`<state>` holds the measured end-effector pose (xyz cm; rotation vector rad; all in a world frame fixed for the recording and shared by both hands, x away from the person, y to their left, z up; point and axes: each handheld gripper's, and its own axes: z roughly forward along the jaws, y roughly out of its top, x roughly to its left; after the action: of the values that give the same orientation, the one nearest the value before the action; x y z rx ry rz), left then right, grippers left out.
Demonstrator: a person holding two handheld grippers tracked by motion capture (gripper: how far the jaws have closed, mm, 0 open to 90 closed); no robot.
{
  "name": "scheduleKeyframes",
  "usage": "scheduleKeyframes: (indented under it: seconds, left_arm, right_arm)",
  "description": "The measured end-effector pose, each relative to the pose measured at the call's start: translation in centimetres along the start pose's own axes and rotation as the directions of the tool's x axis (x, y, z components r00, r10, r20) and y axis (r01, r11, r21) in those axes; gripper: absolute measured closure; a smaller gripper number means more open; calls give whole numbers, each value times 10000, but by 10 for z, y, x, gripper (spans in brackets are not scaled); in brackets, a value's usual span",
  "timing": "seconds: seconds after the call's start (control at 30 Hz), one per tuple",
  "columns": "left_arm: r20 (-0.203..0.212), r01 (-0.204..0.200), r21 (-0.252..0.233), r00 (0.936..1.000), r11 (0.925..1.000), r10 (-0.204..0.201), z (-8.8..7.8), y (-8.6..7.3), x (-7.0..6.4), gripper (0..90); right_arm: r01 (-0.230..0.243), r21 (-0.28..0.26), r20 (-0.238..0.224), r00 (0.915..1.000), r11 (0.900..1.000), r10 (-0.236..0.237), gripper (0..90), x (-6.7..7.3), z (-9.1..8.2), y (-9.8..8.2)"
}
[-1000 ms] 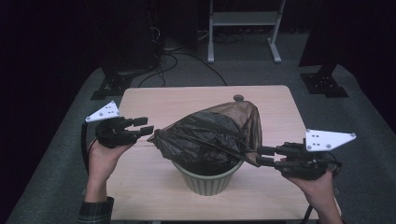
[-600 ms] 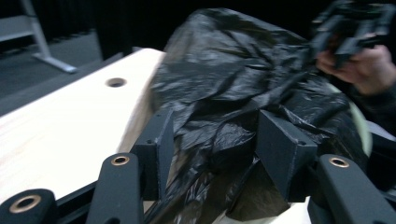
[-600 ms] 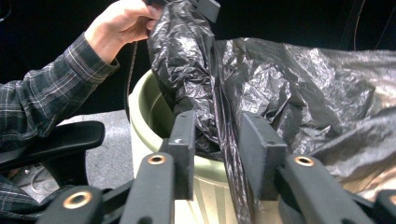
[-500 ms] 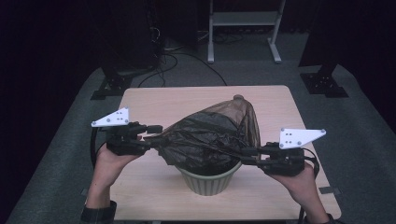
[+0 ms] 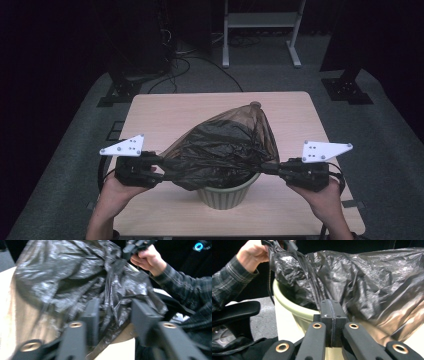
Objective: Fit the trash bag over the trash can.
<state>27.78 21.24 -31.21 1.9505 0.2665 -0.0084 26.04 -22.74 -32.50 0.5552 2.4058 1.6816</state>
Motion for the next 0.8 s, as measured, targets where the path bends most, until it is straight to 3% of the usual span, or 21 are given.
scheduleKeyframes:
  seconds: [0.07,0.13,0.3,0.37,0.4,0.6,0.63,0.7,0.77,0.8]
  left_arm:
    - [66,-103,165,9999,9998,102,1,0,-4,751]
    - [125,-288,324,9995,9991,284,3,-1,-14,773]
    - [101,-446,340,9990,9984,443,4,-2,-21,760]
    - [54,-454,261,9990,9986,453,3,-1,-20,759]
    - [29,-428,216,9991,9989,427,4,-1,-19,760]
    - [103,-398,141,9992,9991,397,6,0,-17,761]
    - [103,-398,141,9992,9991,397,6,0,-17,762]
    - [107,-398,104,9992,9992,397,6,1,-17,774]
    - [129,-429,34,9990,9991,428,5,2,-16,784]
    - [141,-424,-99,9990,9991,426,4,2,-17,825]
  right_arm:
    - [-31,-63,-55,10000,10000,31,900,2,-3,-2]
    - [-104,-110,-188,9998,9999,102,900,4,-5,-5]
    - [-28,-42,-88,10000,10000,27,899,8,-8,-11]
    - [102,-160,109,9999,9998,-100,826,7,-10,-8]
    - [328,-314,541,9980,9990,-311,740,6,-10,-2]
    - [761,-160,1306,9887,9970,-733,661,-3,0,12]
    - [734,-56,1247,9896,9973,-721,646,-5,4,12]
    - [676,71,1183,9907,9977,-680,655,-7,7,13]
    - [682,208,1089,9916,9975,-700,785,-9,13,12]
    - [596,203,1004,9931,9980,-613,897,-10,14,12]
